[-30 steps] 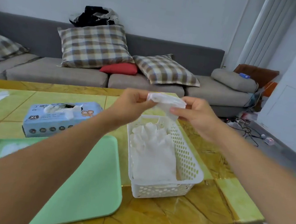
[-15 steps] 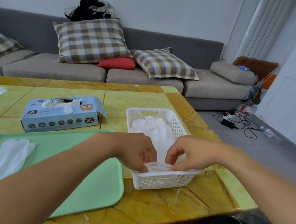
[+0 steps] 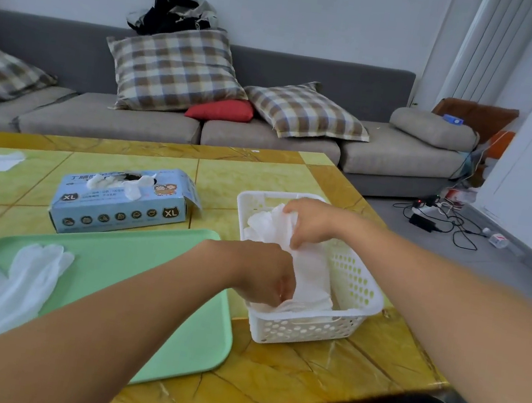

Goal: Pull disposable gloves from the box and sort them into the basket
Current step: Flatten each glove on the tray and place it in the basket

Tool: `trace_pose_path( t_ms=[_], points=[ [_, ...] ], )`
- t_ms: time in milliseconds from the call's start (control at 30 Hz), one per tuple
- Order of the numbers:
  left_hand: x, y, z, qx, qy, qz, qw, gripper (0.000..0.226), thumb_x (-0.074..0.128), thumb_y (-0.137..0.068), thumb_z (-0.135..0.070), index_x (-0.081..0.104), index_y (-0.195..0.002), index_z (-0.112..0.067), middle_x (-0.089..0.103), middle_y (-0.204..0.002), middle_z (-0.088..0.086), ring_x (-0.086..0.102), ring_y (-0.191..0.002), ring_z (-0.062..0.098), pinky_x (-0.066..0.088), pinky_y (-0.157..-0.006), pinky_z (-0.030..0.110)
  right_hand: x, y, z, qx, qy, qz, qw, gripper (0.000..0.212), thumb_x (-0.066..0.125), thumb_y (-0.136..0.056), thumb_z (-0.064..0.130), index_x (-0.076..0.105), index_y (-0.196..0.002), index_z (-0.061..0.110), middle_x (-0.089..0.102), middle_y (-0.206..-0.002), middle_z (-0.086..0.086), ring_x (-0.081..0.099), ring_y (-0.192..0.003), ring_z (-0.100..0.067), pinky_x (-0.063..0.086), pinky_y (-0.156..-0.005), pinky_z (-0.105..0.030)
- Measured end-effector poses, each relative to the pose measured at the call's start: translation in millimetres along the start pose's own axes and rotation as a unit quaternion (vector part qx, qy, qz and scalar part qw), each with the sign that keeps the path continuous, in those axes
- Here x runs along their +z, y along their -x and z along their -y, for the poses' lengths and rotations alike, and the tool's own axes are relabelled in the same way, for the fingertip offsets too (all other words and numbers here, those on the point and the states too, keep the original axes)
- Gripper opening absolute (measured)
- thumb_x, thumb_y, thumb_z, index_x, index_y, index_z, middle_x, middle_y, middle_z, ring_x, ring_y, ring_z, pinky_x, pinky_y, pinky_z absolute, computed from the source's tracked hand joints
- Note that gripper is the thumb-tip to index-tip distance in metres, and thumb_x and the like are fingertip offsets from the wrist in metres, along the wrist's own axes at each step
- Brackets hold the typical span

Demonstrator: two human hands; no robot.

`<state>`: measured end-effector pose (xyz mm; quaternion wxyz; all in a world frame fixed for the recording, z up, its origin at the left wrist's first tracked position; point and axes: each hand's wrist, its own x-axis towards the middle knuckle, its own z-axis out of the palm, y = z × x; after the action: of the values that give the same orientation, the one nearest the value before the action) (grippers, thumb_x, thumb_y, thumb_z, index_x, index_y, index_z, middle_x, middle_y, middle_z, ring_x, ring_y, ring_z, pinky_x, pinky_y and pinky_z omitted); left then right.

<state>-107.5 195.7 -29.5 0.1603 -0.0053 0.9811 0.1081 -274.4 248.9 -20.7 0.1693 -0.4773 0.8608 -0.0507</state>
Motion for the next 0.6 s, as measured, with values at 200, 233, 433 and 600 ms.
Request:
trace_pose_path(
  t_ms=[200,233,433,600],
  points=[
    [-3,0,4,0.012,0.005,-0.02,1.0,0.021,0.059,-0.09,-0.017,0.075,-0.1,-0.025,0.073,-0.099,-0.011,0.062,-0.091,0.011,0.056,-0.084,0.033,-1,-3,-5,-0.015,-0.087,-0.092,0.992,0.06,0.082,-0.08,0.016,0.058,-0.134,0.018,0.064,-0.102,-0.002,0.062,-0.087,-0.021,0.05,-0.068,-0.029],
    [-6,2,6,0.015,0.007,-0.052,0.998,0.021,0.058,-0.088,-0.017,0.076,-0.096,-0.025,0.074,-0.098,-0.008,0.063,-0.091,0.013,0.056,-0.083,0.034,2,2,-4,-0.04,-0.071,-0.077,0.994,0.046,0.087,-0.076,0.022,0.066,-0.116,0.023,0.066,-0.102,0.0,0.063,-0.091,-0.02,0.05,-0.071,-0.028],
    [-13,-12,32,-0.112,-0.163,-0.136,0.971,0.023,0.06,-0.086,-0.04,0.066,-0.1,-0.023,0.063,-0.099,-0.001,0.061,-0.097,0.025,0.04,-0.08,0.036,23,41,3,-0.063,0.034,0.141,0.987,0.112,0.092,-0.06,0.047,0.027,-0.151,0.045,0.034,-0.153,0.014,0.039,-0.138,-0.015,0.043,-0.11,-0.04],
    [-10,-7,35,-0.088,-0.081,-0.047,0.992,0.018,0.05,-0.096,-0.039,0.063,-0.1,-0.027,0.062,-0.098,-0.006,0.058,-0.102,0.024,0.047,-0.085,0.04,26,55,24,-0.029,0.106,0.132,0.985,0.112,0.089,-0.07,0.044,0.019,-0.157,0.036,0.033,-0.157,0.007,0.04,-0.14,-0.022,0.044,-0.109,-0.042]
  ],
)
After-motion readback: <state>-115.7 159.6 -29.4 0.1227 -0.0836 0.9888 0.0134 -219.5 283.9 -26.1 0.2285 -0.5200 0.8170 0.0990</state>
